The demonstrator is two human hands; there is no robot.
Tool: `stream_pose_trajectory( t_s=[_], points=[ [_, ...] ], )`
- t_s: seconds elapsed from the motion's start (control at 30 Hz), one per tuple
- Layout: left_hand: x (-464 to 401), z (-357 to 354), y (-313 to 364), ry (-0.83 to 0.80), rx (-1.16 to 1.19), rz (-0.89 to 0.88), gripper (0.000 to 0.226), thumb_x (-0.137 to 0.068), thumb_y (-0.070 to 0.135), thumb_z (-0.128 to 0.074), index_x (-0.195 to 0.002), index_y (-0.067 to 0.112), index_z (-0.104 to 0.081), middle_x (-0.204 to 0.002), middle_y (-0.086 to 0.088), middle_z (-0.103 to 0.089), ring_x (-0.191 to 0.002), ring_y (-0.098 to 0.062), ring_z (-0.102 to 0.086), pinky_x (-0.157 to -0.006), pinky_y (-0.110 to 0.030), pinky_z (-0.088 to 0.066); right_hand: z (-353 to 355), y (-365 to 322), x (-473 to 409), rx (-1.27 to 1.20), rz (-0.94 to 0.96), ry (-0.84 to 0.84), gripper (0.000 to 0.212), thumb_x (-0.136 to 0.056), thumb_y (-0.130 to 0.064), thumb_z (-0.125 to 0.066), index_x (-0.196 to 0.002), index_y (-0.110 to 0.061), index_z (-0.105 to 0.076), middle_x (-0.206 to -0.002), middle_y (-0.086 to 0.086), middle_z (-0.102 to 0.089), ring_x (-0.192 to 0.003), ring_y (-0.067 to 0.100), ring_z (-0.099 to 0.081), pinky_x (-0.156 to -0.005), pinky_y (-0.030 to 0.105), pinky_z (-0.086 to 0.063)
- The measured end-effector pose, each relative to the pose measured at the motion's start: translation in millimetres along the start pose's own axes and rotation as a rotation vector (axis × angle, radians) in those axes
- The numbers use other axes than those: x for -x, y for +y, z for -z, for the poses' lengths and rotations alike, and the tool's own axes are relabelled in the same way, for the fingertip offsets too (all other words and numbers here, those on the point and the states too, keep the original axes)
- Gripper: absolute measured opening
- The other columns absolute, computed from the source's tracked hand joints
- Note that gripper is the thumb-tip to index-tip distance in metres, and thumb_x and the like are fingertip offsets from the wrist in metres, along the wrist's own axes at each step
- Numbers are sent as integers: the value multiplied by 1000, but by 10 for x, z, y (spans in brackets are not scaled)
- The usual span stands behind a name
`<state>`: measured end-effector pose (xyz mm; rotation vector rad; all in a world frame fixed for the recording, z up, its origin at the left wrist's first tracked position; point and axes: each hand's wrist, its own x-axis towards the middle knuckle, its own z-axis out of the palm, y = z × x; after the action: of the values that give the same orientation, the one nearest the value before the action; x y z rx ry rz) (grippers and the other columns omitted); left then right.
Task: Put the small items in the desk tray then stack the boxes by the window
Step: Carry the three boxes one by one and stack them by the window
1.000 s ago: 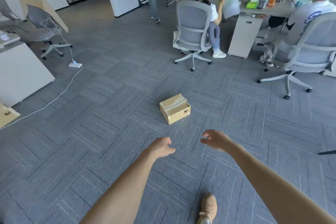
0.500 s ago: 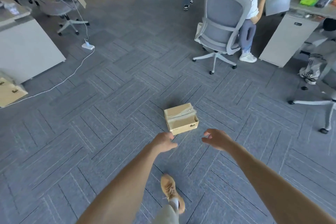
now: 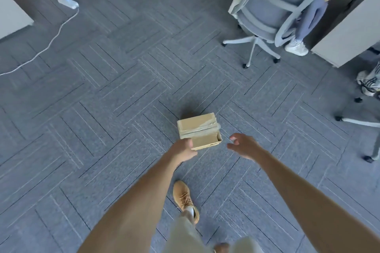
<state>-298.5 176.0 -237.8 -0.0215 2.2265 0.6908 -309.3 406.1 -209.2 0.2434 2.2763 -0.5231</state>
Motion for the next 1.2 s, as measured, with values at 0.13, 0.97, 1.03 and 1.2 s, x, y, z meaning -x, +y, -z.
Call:
stream_pose_trajectory(
  t_s=[0.13, 0.97, 1.03, 1.2],
  points=[
    [-575, -70, -219, -12, 76, 105, 40, -95, 30, -60, -127, 6, -58, -122, -12, -66, -109, -27, -64, -89, -33, -52, 22, -18, -720, 3, -19, -54, 46, -95, -37, -62, -137, -19, -54, -132, 6, -64, -115, 24, -62, -98, 38, -50],
    [-4429, -3133, -2111, 158, 469, 663, 70, -81, 36, -78, -138, 4, -51, -133, -15, -59, -114, -31, -61, -94, -44, -54, -2325, 2326, -5098, -275, -160, -150, 66, -87, -21, -74, -145, -14, -44, -125, 12, -59, -94, 23, -62, -92, 49, -57],
    [-4581, -3332, -2294, 180, 503, 701, 74, -80, 35, -80, -139, 3, -48, -133, -17, -56, -115, -32, -60, -94, -47, -54, -2492, 2443, -5314, -329, -165, -113, 67, -84, -18, -76, -142, -15, -43, -114, 10, -59, -98, 24, -60, -93, 51, -56],
    [-4911, -3675, -2650, 189, 581, 691, 83, -77, 36, -82, -143, 5, -41, -136, -18, -53, -115, -32, -59, -95, -50, -54, -2787, 2677, -5789, -405, -118, 36, 55, -81, -14, -76, -126, -14, -45, -102, 0, -53, -92, 18, -53, -87, 48, -54]
  ],
)
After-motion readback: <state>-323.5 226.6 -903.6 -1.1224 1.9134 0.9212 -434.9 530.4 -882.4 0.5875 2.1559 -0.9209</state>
